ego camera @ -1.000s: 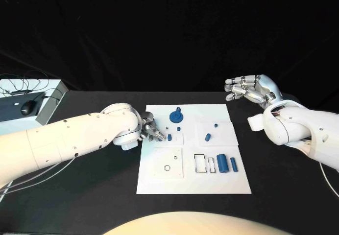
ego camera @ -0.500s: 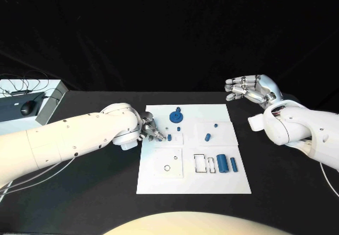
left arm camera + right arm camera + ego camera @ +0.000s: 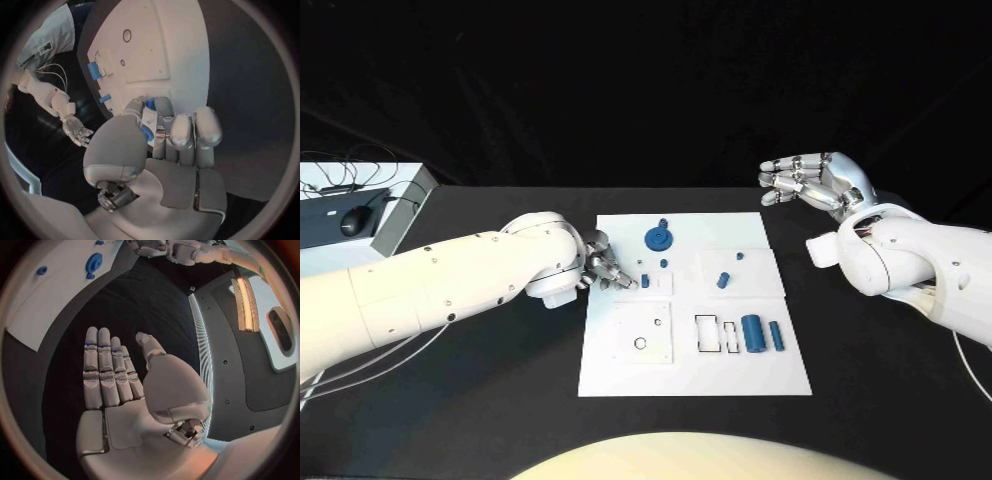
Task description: Assemble the parts on the task board
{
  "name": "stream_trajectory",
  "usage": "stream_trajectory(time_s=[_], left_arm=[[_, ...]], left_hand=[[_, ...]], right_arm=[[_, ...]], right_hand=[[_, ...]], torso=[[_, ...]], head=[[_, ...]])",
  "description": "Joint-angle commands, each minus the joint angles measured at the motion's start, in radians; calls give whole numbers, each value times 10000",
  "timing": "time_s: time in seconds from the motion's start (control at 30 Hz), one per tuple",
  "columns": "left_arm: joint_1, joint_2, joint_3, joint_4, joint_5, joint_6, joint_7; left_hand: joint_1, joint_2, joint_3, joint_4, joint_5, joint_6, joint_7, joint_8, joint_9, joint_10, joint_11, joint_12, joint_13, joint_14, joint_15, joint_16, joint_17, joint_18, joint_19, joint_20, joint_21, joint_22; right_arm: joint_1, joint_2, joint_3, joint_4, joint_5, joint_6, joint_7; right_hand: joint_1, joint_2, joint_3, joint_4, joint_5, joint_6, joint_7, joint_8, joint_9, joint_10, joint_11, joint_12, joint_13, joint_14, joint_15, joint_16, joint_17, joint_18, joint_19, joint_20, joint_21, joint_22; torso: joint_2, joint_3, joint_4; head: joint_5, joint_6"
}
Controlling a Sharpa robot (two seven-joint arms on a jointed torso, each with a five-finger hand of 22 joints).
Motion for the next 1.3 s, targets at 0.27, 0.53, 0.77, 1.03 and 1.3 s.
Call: stream_trajectory(time_s=[0.27, 0.53, 0.77, 1.03, 1.3], left_arm=[[-28, -81, 47, 62, 30, 296, -76], [-42, -141, 166, 118, 236, 301, -24], [-77, -222, 282, 148, 617, 341, 67], [-132, -322, 394, 142, 769, 304, 105], [-235, -475, 756, 76, 1085, -66, 322]], left_hand=[[-8, 159, -689, 116, -73, 61, -1, 115, 32, 28, 46, 54, -10, 27, -71, 39, 47, -51, 23, -66, 48, 81], [11, 354, -1801, 188, -358, 51, 18, 165, 72, 21, 69, 69, -11, 30, -60, 38, 57, -45, 26, -57, 49, 88], [-135, 167, -1730, 439, -1990, 52, 56, 218, 130, 6, 93, 79, -6, 31, -45, 32, 51, -38, 24, -48, 45, 89], [-109, 40, -1511, 633, -2026, 38, 57, 240, 156, 4, 97, 88, -9, 26, -45, 25, 46, -31, 20, -43, 37, 86], [-7, 355, -1665, 397, -1971, -166, 144, 177, 139, -163, 144, 72, -4, -16, -38, -175, -174, 31, -78, -40, -208, -59]], right_arm=[[-5, -4, 4, 5, -43, 88, 89], [-8, -6, 4, 8, -43, 88, 86], [-10, -8, 4, 7, -43, 92, 83], [-11, -16, 4, 12, -43, 94, 79], [-13, -22, 4, 19, -43, 90, 83]], right_hand=[[-24, -57, 74, 2, 85, -30, -1, 12, -14, 9, 5, -44, -10, -47, 5, -11, -13, -144, -61, -34, 57, -10], [-24, -57, 74, 2, 85, -30, -1, 12, -14, 9, 5, -44, -10, -47, 5, -11, -13, -144, -61, -34, 57, -10], [-30, -56, 95, -4, 111, -26, 0, 11, -16, 7, 3, -52, -12, -47, 4, -11, -13, -145, -63, -36, 62, -11], [-30, -56, 95, -4, 111, -26, 0, 11, -16, 7, 3, -52, -12, -47, 4, -11, -13, -145, -63, -36, 62, -11], [-43, -58, 118, -7, 131, -23, -1, 10, -18, 17, 1, -55, -10, -44, 3, -12, -13, -145, -63, -36, 68, -13]], torso=[[7, -5, 3], [3, 0, -1], [-1, 6, 2], [-1, 1, -5], [-4, 8, -3]], head=[[23, -15], [48, -16], [49, -15], [56, -13], [73, -14]])
